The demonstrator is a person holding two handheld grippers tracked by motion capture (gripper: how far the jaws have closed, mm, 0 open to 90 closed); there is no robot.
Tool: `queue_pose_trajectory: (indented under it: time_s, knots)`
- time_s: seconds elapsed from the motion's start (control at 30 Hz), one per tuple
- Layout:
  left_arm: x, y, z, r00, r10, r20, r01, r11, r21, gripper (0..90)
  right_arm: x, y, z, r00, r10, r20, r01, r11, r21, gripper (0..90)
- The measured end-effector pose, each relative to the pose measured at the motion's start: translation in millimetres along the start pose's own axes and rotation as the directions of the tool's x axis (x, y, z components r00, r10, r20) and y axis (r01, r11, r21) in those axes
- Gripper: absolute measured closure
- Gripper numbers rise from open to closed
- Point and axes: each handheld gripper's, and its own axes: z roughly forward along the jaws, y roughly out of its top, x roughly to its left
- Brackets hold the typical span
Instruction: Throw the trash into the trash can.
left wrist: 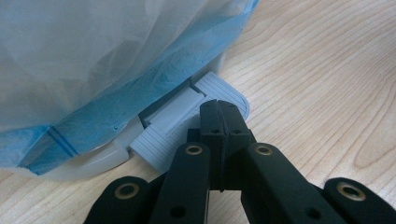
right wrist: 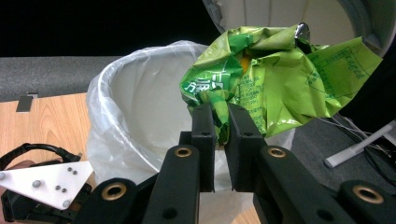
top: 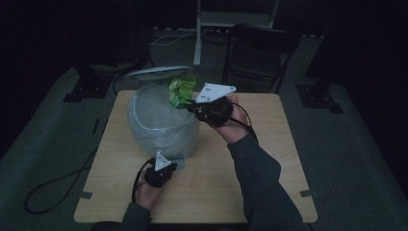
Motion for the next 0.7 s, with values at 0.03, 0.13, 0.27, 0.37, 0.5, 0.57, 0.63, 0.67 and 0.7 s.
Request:
queue_pose_trajectory:
  time_s: [0.03,0.13,0.27,0.37,0.5,0.57,0.63,0.67,0.7]
  knots:
    - [0.0,0.0,0.0,1.0,0.0,0.0,0.0,1.0,0.0,90.0,0.4,0.6,0.7,1.0,-0.001,-0.002,0.001,1.0,-0.001,82.3]
    - [0.0,0.0,0.0,1.0,-0.001,0.0,0.001,1.0,0.0,90.0,2.0,2.6,2.8,1.0,-0.005,-0.009,0.005,1.0,-0.002,82.3]
    - [0.1,0.0,0.0,1.0,0.0,0.0,0.0,1.0,0.0,90.0,4.0,5.0,5.4,0.9998,-0.01,-0.017,0.01,0.9999,-0.003,82.3]
    - [0.1,0.0,0.0,1.0,-0.001,0.0,0.001,1.0,0.0,90.0,5.3,6.9,7.6,0.9997,-0.013,-0.023,0.013,0.9999,-0.002,82.3]
    - [0.3,0.0,0.0,1.0,-0.001,0.002,0.001,1.0,0.001,90.0,7.2,9.4,11.6,0.9993,-0.02,-0.032,0.02,0.9998,-0.001,82.2]
    - [0.2,0.0,0.0,1.0,-0.001,0.001,0.001,1.0,0.0,90.0,8.5,10.8,13.2,0.9991,-0.021,-0.038,0.021,0.9998,-0.002,82.2]
    - [0.3,0.0,-0.1,1.0,-0.001,0.002,0.001,1.0,0.001,90.0,9.9,12.2,14.7,0.9989,-0.024,-0.041,0.024,0.9997,0.0,82.2]
    - [0.4,0.0,0.0,1.0,-0.002,0.003,0.002,1.0,0.0,90.0,10.3,12.8,15.6,0.9988,-0.025,-0.043,0.025,0.9997,0.001,82.2]
    - [0.3,0.0,0.0,1.0,-0.002,0.003,0.002,1.0,0.001,90.0,10.5,13.4,16.7,0.9986,-0.028,-0.045,0.028,0.9996,-0.001,82.2]
